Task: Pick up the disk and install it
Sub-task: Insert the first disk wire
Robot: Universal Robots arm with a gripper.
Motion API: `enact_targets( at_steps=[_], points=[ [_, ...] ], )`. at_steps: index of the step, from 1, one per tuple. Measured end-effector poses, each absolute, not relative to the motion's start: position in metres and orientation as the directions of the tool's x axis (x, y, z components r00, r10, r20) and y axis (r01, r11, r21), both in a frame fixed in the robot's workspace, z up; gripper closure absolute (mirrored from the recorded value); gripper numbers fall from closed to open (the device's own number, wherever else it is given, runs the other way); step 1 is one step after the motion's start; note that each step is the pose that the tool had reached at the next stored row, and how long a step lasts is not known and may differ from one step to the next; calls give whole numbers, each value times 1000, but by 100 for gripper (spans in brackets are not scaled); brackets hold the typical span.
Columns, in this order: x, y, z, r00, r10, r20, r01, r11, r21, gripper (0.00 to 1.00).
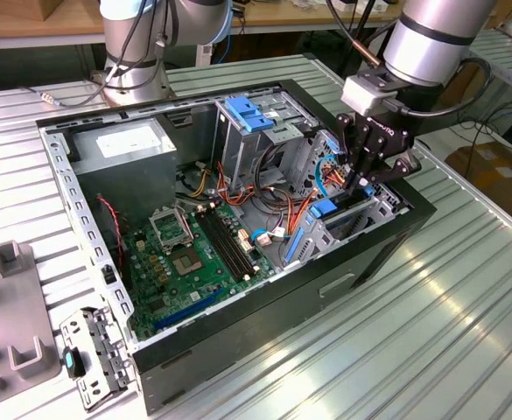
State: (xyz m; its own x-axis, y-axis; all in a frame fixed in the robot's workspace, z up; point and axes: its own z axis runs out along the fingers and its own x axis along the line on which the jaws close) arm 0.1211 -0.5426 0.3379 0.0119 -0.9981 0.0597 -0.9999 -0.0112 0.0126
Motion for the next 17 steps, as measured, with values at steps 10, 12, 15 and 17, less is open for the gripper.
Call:
enact_targets(
  at_steps=[10,12,15,17],
  points=[
    [121,-542,355,12,-998,63,-1000,-11,12,76],
    [121,-542,355,12,-998,63,-1000,-11,12,84],
    [121,-542,355,12,-998,63,-1000,-11,12,89],
    [121,-542,355,12,-998,63,-1000,-11,12,89]
  ],
)
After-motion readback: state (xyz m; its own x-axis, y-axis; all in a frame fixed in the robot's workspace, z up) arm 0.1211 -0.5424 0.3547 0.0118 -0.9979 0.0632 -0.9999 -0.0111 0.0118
